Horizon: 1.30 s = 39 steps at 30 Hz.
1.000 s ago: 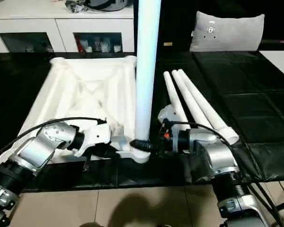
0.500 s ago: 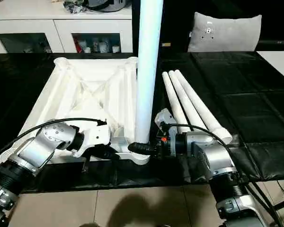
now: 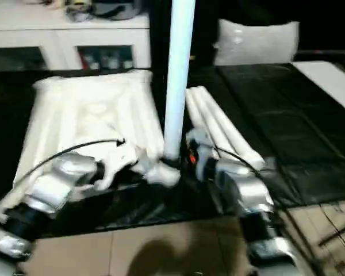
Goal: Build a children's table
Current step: Rotate leg to tighten, then rotate table base
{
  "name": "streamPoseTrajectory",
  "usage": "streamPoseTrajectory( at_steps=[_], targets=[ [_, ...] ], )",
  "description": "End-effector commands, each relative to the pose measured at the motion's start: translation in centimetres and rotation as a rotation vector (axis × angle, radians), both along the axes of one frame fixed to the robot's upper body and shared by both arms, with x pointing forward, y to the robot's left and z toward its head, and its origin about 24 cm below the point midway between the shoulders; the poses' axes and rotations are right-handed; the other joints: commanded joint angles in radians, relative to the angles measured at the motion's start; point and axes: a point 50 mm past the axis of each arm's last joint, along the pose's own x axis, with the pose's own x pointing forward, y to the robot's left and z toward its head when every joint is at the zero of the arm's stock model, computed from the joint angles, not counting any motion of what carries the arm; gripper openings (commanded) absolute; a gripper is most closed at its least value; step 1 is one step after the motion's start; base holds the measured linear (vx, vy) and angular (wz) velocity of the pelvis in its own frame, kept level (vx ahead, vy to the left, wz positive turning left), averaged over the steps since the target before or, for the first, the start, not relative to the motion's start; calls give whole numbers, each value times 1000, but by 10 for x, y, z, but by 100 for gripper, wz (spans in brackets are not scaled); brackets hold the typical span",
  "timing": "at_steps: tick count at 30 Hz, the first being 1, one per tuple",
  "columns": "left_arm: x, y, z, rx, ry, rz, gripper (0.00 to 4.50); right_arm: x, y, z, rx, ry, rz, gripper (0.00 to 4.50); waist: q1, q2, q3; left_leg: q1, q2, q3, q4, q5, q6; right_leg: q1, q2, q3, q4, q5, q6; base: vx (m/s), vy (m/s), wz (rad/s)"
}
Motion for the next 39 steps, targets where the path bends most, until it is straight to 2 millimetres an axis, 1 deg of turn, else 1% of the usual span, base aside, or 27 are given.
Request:
streamPoseTrajectory(
  at_steps=[1,2,4,5,6,7,8,11,13,14,16,18,20,21,22,23,24,25,27,29,31,32,34,35,37,38,39],
  targets=[
    [7,-15,8,-87,-17,113,0,2,11,-17,38,124,-96,221,-8,4,-48,1,20,-19,-71,-391,6,48,-64,5,-126,-688,13,0,0,0],
    [13,-20,10,-106,-31,173,0,7,14,-17,49,145,-141,220,-25,16,-48,-2,32,-24,-78,-411,18,53,-61,-1,-122,-618,-12,0,0,0],
    [20,-25,13,-116,-54,249,0,10,17,-18,53,158,-177,214,-36,19,-48,2,45,-31,-88,-472,21,59,-60,-8,-120,-541,-26,0,0,0],
    [23,-26,14,-115,-64,273,0,11,18,-17,52,157,-180,214,-39,18,-45,4,44,-29,-90,-491,23,56,-58,-9,-124,-540,-28,0,0,0],
    [26,-27,15,-112,-77,304,0,12,19,-18,45,160,-188,214,-44,22,-44,16,38,-26,-84,-513,21,51,-61,-15,-131,-560,-28,0,0,0],
    [28,-27,17,-106,-88,331,0,13,19,-18,36,162,-200,214,-49,16,-47,10,33,-26,-82,-495,23,56,-65,-15,-130,-566,-25,0,0,0],
    [29,-26,17,-98,-91,341,0,14,19,-19,33,163,-202,214,-46,15,-50,0,33,-25,-82,-454,28,63,-71,-10,-125,-550,-31,0,0,0],
    [28,-22,16,-77,-92,356,0,15,16,-18,55,169,-215,283,-39,17,-53,-4,35,-20,-85,-391,39,61,-72,3,-114,-483,-72,0,0,0],
    [29,-17,14,-54,-101,368,0,16,10,-14,51,137,-216,283,-35,17,-56,-11,37,-18,-87,-345,49,66,-71,9,-104,-431,-99,0,0,0],
    [30,-15,14,-45,-106,374,0,16,9,-13,42,121,-212,302,-30,15,-59,-11,37,-14,-85,-308,55,65,-71,14,-99,-395,-114,0,0,0],
    [30,-14,14,-39,-111,377,0,16,7,-10,34,93,-199,323,-24,7,-60,-13,33,-9,-80,-264,66,64,-70,19,-95,-390,-124,0,0,0],
    [32,-13,15,-29,-127,377,0,13,1,-2,47,43,-166,330,-18,6,-62,-19,31,-8,-78,-224,78,68,-70,22,-91,-405,-120,0,0,0],
    [34,-12,16,-20,-148,362,0,9,-5,8,76,11,-145,367,-2,7,-78,-30,35,-11,-72,-93,107,78,-65,28,-68,-257,-129,0,0,0],
    [35,-12,16,-18,-154,358,0,8,-7,10,82,6,-146,371,0,7,-80,-34,35,-11,-68,-54,118,77,-63,30,-60,-199,-139,0,0,0],
    [35,-12,16,-16,-156,360,0,7,-8,11,82,1,-145,371,2,5,-83,-34,36,-10,-63,-6,141,71,-62,30,-49,-119,-168,0,0,0],
    [38,-11,17,1,-172,377,0,4,-13,17,81,-33,-139,376,8,3,-81,-33,33,-5,-58,7,158,65,-61,31,-47,-93,-186,0,0,0],
    [41,-10,18,-8,-175,384,27,2,-17,21,88,-57,-137,401,9,2,-80,-36,32,-4,-56,10,164,65,-60,32,-45,-92,-188,0,0,0],
    [42,-10,18,-9,-175,385,43,1,-17,22,89,-60,-137,409,18,8,-78,-32,31,0,-57,0,170,62,-58,31,-53,-123,-180,0,0,0],
    [49,-11,22,-45,-210,389,56,-3,-23,30,89,-113,-141,416,29,9,-73,-28,32,2,-60,-41,155,60,-58,28,-63,-204,-153,0,0,0],
    [53,-10,26,-52,-255,398,77,-6,-23,32,89,-129,-140,441,32,3,-70,-25,35,1,-68,-94,119,61,-57,27,-73,-293,-115,0,0,0],
    [58,-10,33,-82,-321,404,97,-9,-22,33,84,-127,-153,450,38,6,-66,-20,36,1,-72,-135,98,56,-58,27,-81,-345,-99,0,0,0],
    [59,-10,37,-115,-330,417,105,-10,-21,31,81,-108,-137,450,42,13,-66,-17,36,-1,-74,-157,85,55,-60,27,-83,-366,-95,0,0,0],
    [59,-9,39,-138,-332,427,105,-12,-19,30,80,-94,-124,450,45,8,-65,-16,35,1,-74,-165,78,55,-59,27,-86,-375,-89,0,0,0],
    [60,-7,47,-200,-344,442,105,-15,-15,29,73,-98,-89,450,51,0,-66,-16,37,1,-75,-163,73,56,-63,28,-83,-379,-88,0,0,0],
    [59,-4,50,-211,-348,437,105,-15,-11,27,70,-95,-77,450,55,4,-68,-18,40,-1,-75,-147,73,54,-64,30,-79,-358,-94,0,0,0],
    [57,4,50,-176,-354,437,105,-16,-6,25,54,-86,-60,450,58,40,-68,-17,42,-6,-75,-145,68,51,-63,31,-75,-327,-101,0,0,0],
    [56,8,49,-162,-352,445,105,-16,-4,25,46,-88,-54,450,54,28,-69,-16,46,-5,-76,-147,66,52,-61,32,-76,-303,-104,0,0,0]
  ],
)
